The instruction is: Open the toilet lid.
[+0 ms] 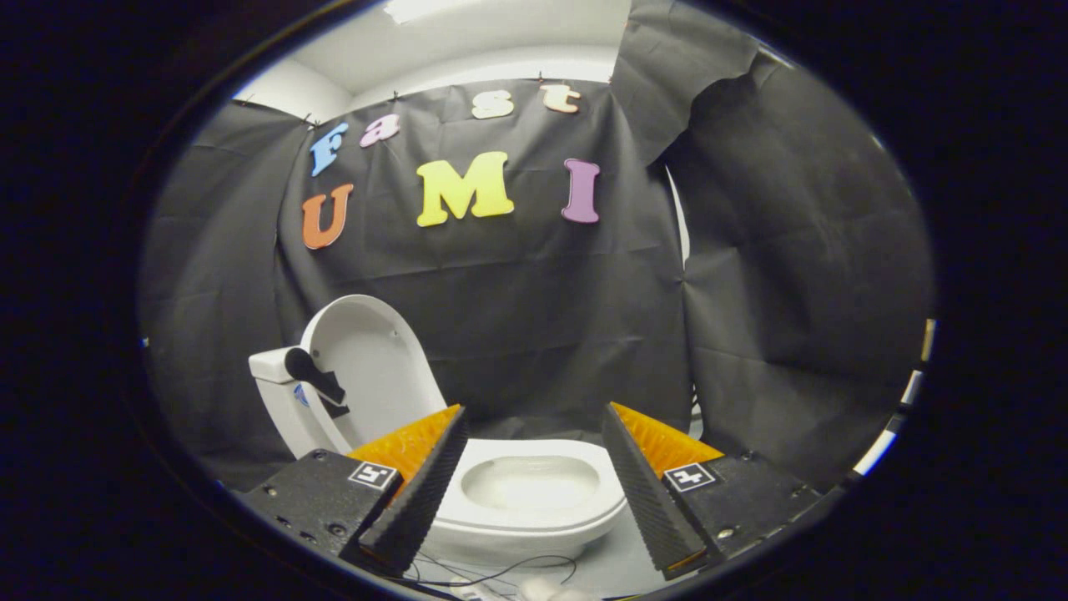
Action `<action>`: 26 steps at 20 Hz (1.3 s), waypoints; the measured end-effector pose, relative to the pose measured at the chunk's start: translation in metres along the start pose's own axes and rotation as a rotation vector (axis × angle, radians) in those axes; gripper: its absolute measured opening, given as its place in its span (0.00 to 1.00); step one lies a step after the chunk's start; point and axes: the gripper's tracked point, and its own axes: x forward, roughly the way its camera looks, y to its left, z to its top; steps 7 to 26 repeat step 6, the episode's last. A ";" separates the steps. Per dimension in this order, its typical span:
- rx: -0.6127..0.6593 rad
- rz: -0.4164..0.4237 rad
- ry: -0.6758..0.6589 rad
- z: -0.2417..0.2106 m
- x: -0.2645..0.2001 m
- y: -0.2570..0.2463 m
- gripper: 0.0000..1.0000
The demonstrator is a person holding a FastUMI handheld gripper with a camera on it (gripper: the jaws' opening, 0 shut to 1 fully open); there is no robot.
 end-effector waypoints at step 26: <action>-0.008 0.009 -0.013 -0.003 0.000 -0.009 1.00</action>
